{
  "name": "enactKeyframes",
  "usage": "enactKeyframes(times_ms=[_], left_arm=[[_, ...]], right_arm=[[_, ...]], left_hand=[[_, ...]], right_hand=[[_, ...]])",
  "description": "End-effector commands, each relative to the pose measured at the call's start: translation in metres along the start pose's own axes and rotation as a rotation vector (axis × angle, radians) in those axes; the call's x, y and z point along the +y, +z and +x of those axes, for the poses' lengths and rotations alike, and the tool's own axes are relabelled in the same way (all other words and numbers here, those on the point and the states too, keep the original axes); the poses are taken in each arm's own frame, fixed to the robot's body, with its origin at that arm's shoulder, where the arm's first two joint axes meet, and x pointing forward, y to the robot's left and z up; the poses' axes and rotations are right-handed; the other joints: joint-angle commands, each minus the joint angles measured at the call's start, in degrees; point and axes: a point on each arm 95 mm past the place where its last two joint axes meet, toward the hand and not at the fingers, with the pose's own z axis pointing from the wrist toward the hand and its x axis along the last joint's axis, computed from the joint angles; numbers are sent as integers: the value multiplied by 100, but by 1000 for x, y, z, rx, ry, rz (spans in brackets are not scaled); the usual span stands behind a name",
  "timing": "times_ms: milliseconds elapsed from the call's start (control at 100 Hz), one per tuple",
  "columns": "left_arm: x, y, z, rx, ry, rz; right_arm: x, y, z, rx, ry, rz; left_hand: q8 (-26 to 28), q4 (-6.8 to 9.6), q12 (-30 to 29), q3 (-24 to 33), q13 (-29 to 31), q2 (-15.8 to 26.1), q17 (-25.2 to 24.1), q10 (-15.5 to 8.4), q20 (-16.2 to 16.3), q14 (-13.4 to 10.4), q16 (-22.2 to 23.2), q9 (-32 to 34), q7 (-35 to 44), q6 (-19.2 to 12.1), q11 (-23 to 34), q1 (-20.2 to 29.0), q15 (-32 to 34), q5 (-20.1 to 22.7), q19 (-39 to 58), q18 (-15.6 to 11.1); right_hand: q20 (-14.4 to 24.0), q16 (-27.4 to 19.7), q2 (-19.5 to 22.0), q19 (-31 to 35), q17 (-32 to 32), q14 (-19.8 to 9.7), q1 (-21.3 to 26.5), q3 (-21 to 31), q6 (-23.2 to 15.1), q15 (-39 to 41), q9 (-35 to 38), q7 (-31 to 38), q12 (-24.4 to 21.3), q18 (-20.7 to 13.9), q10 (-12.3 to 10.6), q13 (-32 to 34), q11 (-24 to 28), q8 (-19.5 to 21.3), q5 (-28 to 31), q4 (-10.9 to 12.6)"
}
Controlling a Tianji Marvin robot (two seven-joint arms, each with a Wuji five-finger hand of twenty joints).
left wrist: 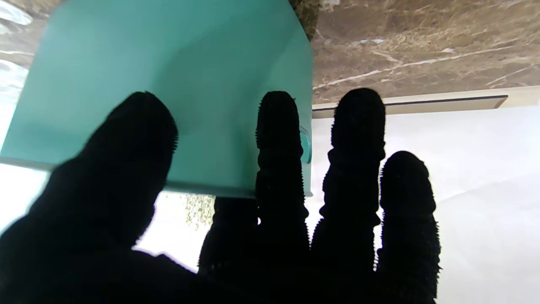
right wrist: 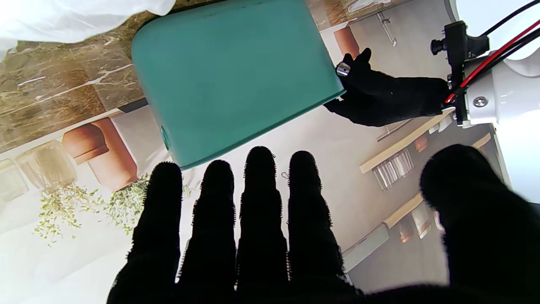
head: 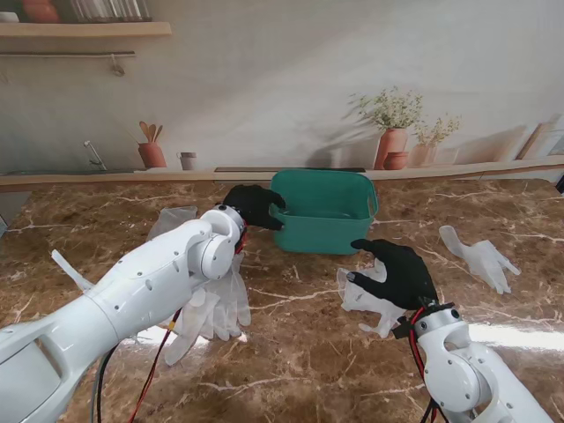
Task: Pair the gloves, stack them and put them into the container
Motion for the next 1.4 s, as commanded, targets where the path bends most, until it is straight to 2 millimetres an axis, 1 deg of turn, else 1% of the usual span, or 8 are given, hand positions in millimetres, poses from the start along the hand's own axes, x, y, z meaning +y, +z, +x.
enactKeyframes(times_ms=[0, 290, 450, 570, 730, 890, 1130, 1390], left_arm=[[-1, -6, -1, 5, -6, 14], [-25, -37, 1, 5, -86, 125], [-26, -73, 4, 12, -144, 148], [-11, -104, 4, -7, -205, 119], [13, -138, 4, -9, -298, 137], [30, -170, 4, 10, -376, 138], [40, -206, 3, 20, -444, 176], [43, -220, -1, 14, -454, 193]], right_arm=[[-5, -4, -2, -10, 2, 19], [-1, -2, 0, -7, -39, 48], [0, 1, 2, 4, -83, 69], [-1, 2, 2, 5, -112, 100], [-5, 1, 2, 0, -180, 151], [-9, 0, 1, -2, -271, 200], [-22, -4, -3, 11, -467, 283], [-40, -6, -10, 60, -640, 356]], left_hand=[[-291, 201, 74, -400, -73, 136, -188, -116, 27, -97, 46, -266, -582, -83, 19, -304, -132, -386, 49, 42], [-609, 477, -255, -2154, -643, 752, -548, 105, -257, 26, -311, -1134, -1128, -226, -562, -140, -740, -1216, -644, 1], [-296, 559, -922, -2900, -1383, 1093, -941, 448, -636, 166, -971, -1703, -542, 65, -1589, 307, -1829, -515, -1311, 167], [-205, 614, -1545, -3368, -2224, 1279, -1301, 543, -1306, 102, -1711, -2461, -411, 180, -2098, 558, -2550, -299, -1883, -74], [-192, 637, -1705, -3579, -3345, 1376, -2175, 531, -2056, -268, -2240, -3141, -383, 403, -2258, 708, -3147, -191, -3070, -869], [-264, 641, -1765, -3596, -3888, 1370, -2580, 468, -2358, -561, -2446, -3489, -545, 435, -2366, 726, -3359, -409, -3589, -1370], [-318, 649, -1811, -3594, -4125, 1400, -2594, 461, -2629, -668, -2553, -3688, -642, 448, -2428, 767, -3446, -541, -4057, -1431], [-316, 650, -1832, -3597, -4168, 1402, -2596, 464, -2691, -707, -2574, -3743, -635, 451, -2459, 792, -3481, -569, -4205, -1403]], right_hand=[[145, 100, 35, 7, 7, 9, 94, -89, -88, 13, -19, -35, 65, 26, -135, 124, -29, 15, -43, 267], [82, 62, -189, -59, 103, 13, 216, -64, -29, 4, -50, -79, -10, -128, -123, 192, -84, -15, -70, 262], [82, 85, -431, -15, 157, 23, 357, -41, -10, 66, 56, -21, 2, -133, -136, 315, -14, 5, 11, 241], [53, 90, -675, -54, 70, 25, 504, -22, 5, 62, 62, 28, 12, -157, -146, 290, 9, 28, 44, 219], [-28, 79, -1076, -220, -108, 5, 742, -2, 32, 10, -67, 70, 4, -284, -160, 132, -22, 65, 6, 187], [-116, 55, -1463, -406, -238, -36, 924, 39, 45, -39, -288, 58, -26, -407, -151, -44, -76, 83, -73, 162], [-248, -7, -1794, -737, -497, -115, 1334, -160, -38, -137, -924, -105, -156, -605, -83, -545, -209, 35, -290, 149], [-236, -11, -1727, -944, -814, -233, 1527, -441, -534, -87, -1518, 151, -232, -611, -95, -1121, -141, 401, -288, 63]])
